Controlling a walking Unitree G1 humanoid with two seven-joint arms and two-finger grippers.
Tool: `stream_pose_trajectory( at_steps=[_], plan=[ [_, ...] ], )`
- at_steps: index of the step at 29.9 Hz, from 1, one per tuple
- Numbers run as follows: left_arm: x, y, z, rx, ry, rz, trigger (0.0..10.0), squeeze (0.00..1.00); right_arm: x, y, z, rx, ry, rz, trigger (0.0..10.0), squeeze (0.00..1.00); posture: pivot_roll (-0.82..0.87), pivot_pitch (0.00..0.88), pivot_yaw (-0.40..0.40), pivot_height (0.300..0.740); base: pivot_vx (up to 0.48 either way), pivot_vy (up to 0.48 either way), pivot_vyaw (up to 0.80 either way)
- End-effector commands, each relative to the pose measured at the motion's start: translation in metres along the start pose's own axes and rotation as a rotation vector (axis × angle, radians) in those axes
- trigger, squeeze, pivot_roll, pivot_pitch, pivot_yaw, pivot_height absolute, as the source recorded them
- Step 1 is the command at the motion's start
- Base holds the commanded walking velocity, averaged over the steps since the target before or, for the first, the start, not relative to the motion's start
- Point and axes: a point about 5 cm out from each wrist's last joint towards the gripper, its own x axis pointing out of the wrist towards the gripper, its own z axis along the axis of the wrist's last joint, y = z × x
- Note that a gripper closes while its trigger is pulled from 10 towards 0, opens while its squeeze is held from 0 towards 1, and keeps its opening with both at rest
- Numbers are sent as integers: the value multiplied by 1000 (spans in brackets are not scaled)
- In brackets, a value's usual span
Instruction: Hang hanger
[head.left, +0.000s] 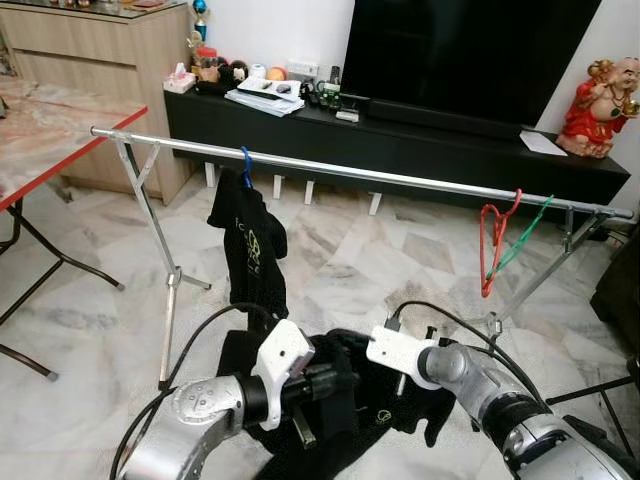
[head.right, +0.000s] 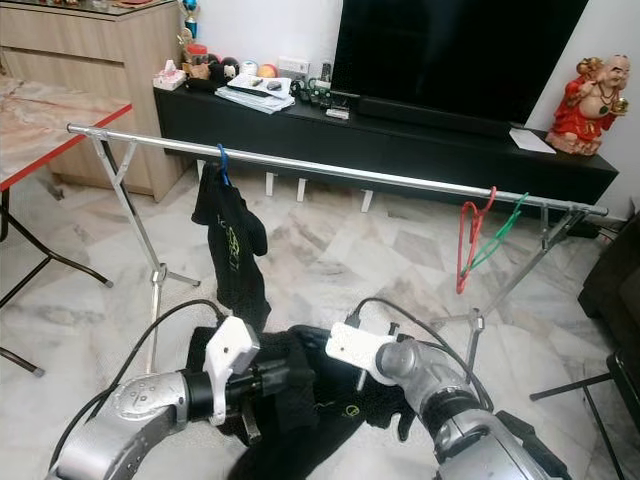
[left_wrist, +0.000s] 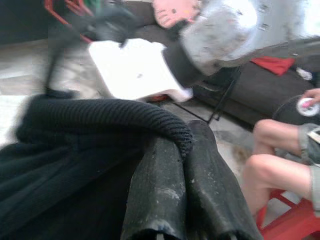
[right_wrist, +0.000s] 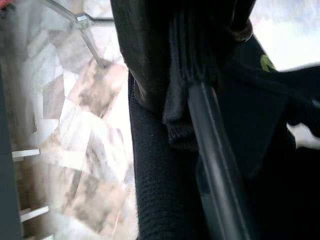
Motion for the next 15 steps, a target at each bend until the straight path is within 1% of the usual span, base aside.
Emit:
stream_pose_trajectory(
  at_steps=[1, 3, 4, 7, 11, 12, 13, 15],
  plan=[
    [11, -15, 11, 11, -42, -106, 10000, 510, -3, -13, 11, 30, -45, -55, 0, 0, 154, 0, -137, 740, 0, 0, 0],
    [11, -15, 11, 11, -42, -106, 10000, 510, -3, -13, 11, 30, -45, -55, 0, 0, 154, 0, -137, 740, 0, 0, 0],
    [14, -18, 12, 10, -37, -130, 10000, 1000, -2, -13, 14, 42, -56, -59, 0, 0, 158, 0, -138, 740, 0, 0, 0],
    [18, -22, 12, 15, -27, -161, 10000, 1000, -1, -11, 18, 62, -77, -62, 0, 0, 158, 0, -135, 740, 0, 0, 0],
    [19, -21, 10, 27, -7, -162, 10000, 1000, -1, -11, 20, 71, -90, -64, 0, 0, 158, 0, -133, 740, 0, 0, 0],
    [16, -20, 7, 32, 12, -149, 10000, 1000, 0, -10, 23, 83, -121, -53, 0, 0, 157, 0, -128, 740, 0, 0, 0],
    [12, -17, 7, 34, 16, -136, 10000, 1000, -1, -10, 24, 74, -136, -47, 0, 0, 157, 0, -128, 740, 0, 0, 0],
    [6, -13, 7, 33, 19, -110, 10000, 1000, -3, -13, 23, 61, -140, -58, 0, 0, 159, 0, -129, 740, 0, 0, 0]
  ],
)
